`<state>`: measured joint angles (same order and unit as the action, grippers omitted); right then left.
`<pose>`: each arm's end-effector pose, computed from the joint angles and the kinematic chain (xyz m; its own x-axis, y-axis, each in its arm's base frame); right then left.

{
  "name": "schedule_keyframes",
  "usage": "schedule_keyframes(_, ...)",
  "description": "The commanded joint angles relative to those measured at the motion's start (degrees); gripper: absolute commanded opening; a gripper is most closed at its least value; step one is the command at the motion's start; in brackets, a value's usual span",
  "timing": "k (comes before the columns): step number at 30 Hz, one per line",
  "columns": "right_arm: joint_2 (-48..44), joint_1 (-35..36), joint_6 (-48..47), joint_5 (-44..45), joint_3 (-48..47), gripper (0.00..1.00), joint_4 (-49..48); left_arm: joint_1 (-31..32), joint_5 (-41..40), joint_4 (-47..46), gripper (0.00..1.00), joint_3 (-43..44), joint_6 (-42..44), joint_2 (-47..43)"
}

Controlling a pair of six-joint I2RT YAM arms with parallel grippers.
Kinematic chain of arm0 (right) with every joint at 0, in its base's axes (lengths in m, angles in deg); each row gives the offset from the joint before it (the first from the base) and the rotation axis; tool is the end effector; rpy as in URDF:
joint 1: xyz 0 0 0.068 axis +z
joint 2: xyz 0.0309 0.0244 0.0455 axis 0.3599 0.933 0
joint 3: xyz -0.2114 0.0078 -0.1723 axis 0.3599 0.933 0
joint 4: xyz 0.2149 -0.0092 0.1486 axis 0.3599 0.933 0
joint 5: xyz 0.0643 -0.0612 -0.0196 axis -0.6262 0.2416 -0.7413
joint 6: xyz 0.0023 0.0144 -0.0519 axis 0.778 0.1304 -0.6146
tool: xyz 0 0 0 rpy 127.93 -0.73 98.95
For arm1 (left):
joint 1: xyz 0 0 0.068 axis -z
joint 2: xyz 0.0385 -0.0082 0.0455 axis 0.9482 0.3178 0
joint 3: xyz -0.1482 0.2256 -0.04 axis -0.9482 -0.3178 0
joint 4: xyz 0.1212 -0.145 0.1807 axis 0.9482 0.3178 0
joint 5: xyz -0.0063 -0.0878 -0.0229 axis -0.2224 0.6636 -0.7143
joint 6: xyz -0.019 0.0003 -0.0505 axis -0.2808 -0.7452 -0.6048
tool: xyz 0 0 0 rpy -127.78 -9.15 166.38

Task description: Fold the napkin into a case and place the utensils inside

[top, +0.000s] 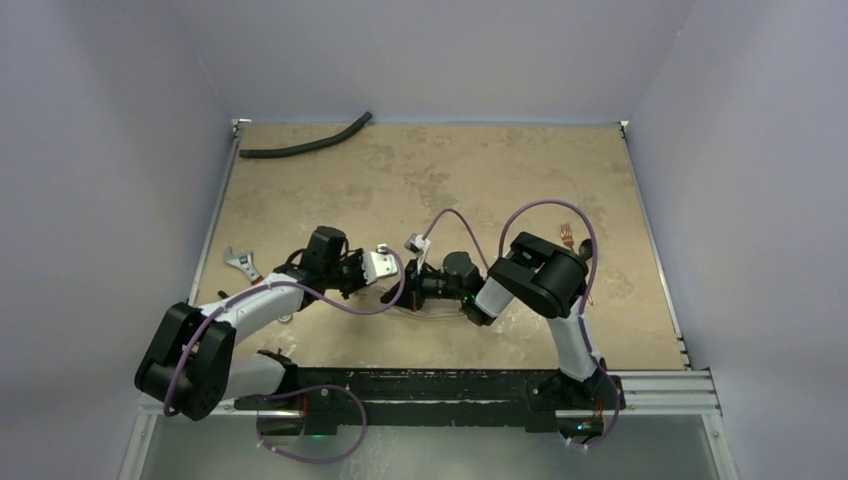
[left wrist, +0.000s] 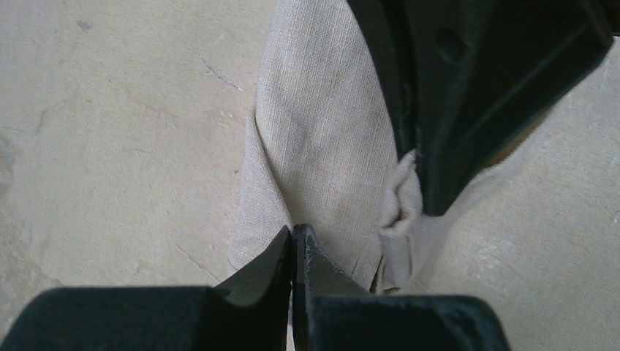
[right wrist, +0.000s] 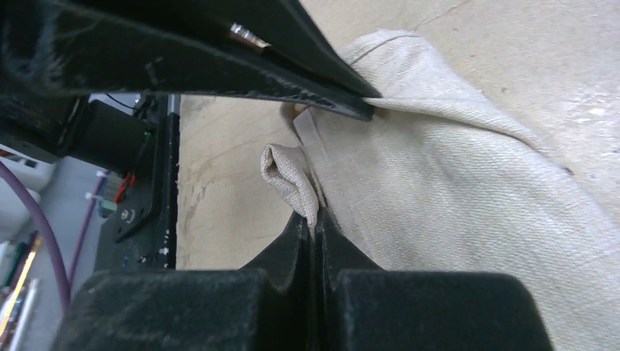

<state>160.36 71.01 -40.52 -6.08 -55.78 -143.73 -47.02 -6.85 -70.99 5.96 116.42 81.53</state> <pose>0.2105 0.2773 0.1029 -0.5270 0.0564 -0.8480 -0.8309 0.1753 0.5281 0.2044 -0.1084 0.1598 -0.1116 0.7142 -0.6910 0.9164 0.3429 0.2064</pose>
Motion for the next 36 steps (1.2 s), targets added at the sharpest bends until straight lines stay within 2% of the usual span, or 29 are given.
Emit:
schedule_keyframes(1,0.64,-3.04,7.94,-4.44,-2.41,0.00,3.79,0.14,2.95,0.38,0.00,-0.41,0.34,-2.00)
schedule_keyframes(4,0.51,-4.17,10.11,-6.30,-3.99,0.00,6.57,0.16,3.60,0.90,0.00,-0.48,0.85,-2.30)
schedule_keyframes(13,1.14,-5.84,13.32,-10.83,-11.64,0.00,24.37,0.12,4.68,2.58,0.00,-0.61,2.70,-3.06)
schedule_keyframes(26,0.42,-7.20,7.00,-2.25,-20.06,0.00,51.38,0.07,2.90,-0.06,0.00,-0.24,-0.64,-4.45)
schedule_keyframes(32,1.39,-7.01,5.67,-0.10,-21.66,0.00,56.17,0.07,1.94,-0.97,0.00,-0.23,-1.58,-4.91)
schedule_keyframes(36,3.23,-7.00,5.53,0.76,-19.99,0.00,55.99,-0.10,0.14,-1.84,0.00,-0.05,-2.69,-5.52)
